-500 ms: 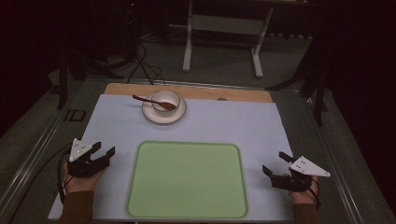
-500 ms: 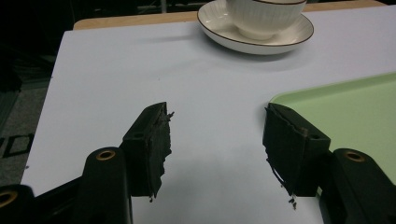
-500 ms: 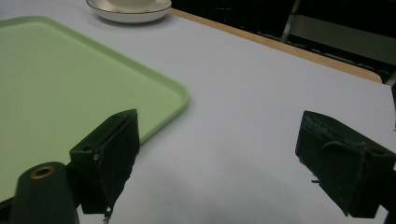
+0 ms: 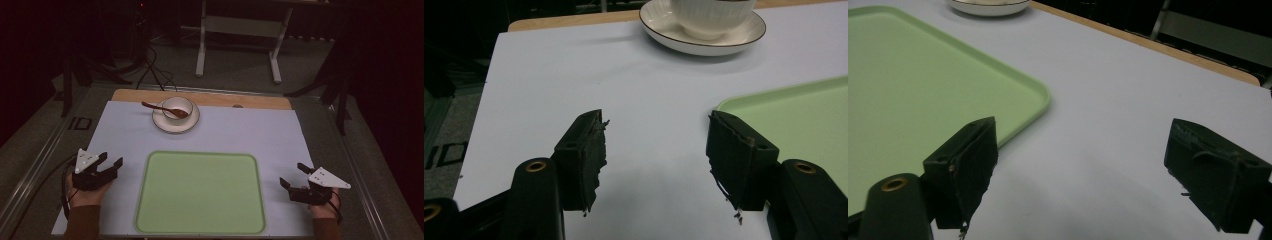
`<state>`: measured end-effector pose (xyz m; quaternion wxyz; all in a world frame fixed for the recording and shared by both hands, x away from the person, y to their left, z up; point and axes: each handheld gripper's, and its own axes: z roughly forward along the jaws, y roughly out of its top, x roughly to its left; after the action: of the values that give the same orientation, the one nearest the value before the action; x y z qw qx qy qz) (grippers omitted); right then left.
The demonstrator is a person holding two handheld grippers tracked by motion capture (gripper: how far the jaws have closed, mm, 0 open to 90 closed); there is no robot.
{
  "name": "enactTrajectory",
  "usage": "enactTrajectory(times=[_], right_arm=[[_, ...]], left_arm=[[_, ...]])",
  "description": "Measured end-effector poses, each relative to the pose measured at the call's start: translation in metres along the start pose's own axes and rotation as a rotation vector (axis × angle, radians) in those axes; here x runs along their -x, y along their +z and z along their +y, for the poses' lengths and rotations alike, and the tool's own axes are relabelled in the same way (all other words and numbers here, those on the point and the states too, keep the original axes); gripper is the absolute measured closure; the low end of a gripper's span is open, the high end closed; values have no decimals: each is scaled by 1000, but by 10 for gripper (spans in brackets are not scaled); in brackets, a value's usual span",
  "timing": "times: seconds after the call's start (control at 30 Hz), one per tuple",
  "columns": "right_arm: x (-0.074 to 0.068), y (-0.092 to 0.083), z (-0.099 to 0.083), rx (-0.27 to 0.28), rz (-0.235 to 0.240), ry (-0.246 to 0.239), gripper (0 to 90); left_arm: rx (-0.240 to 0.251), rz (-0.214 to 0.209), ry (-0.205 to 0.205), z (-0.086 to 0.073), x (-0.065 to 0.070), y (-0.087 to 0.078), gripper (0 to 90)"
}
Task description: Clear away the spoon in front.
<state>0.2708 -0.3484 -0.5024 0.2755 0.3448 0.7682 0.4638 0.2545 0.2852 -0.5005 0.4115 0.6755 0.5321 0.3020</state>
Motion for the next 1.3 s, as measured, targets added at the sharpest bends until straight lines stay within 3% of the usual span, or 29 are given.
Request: enactTrajectory(times=[0.23, 0.7, 0.87, 1.3], right_arm=[[0, 0, 0, 6, 4, -1, 137], [0, -2, 1, 16, -1, 2, 137], [0, -2, 0, 18, -2, 3, 137], [0, -2, 0, 16, -2, 3, 137]], left_arm=[[11, 9, -22, 6, -2, -6, 395], [16, -15, 11, 24, -1, -6, 391], [36, -35, 30, 44, 2, 1, 383], [46, -56, 65, 73, 8, 13, 376]])
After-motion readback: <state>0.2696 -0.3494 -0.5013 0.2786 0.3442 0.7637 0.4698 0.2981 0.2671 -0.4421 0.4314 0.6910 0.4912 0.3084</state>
